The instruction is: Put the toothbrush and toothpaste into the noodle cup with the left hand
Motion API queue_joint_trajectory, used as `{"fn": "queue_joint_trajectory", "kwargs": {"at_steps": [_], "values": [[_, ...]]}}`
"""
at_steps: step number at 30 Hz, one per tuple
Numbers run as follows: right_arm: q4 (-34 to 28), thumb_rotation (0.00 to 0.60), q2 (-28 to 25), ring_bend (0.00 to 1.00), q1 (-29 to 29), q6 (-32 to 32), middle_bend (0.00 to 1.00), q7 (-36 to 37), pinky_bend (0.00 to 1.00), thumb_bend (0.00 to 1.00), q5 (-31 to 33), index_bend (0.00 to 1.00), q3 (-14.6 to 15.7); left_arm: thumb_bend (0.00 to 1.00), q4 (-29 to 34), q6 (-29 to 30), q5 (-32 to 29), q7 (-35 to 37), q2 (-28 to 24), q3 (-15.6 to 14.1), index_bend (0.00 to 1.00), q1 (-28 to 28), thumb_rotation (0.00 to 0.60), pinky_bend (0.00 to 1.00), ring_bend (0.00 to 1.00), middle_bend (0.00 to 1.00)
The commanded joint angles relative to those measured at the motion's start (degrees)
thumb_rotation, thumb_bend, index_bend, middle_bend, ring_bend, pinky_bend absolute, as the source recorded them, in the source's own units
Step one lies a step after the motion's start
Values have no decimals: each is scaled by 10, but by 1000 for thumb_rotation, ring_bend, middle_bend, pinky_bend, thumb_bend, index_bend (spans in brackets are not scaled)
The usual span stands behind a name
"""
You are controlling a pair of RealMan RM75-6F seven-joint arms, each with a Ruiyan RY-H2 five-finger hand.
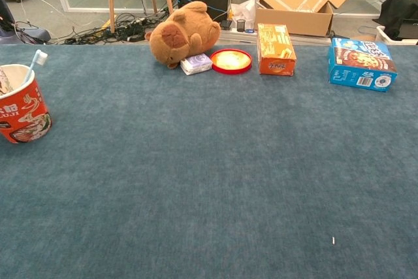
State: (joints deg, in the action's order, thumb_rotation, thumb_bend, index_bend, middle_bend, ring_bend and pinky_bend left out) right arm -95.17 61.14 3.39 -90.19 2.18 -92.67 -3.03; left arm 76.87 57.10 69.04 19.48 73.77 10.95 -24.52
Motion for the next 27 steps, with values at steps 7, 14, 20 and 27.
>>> {"fn": "queue_joint_trajectory", "kwargs": {"at_steps": [7,14,20,27], "values": [[0,600,0,237,0,0,256,1,596,157,0,192,0,377,-2,-1,-2,-2,1,1,381,0,600,0,0,0],[1,600,0,237,1,1,256,1,596,157,0,191,0,377,-1,-1,-2,-2,1,1,377,0,600,0,0,0],[1,600,0,237,1,2,256,1,596,157,0,191,0,377,-2,-1,-1,-2,1,1,365,0,600,0,0,0],[2,600,0,237,1,2,256,3,596,157,1,191,0,378,-1,0,1,-1,1,-2,358,2,600,0,0,0]]}}
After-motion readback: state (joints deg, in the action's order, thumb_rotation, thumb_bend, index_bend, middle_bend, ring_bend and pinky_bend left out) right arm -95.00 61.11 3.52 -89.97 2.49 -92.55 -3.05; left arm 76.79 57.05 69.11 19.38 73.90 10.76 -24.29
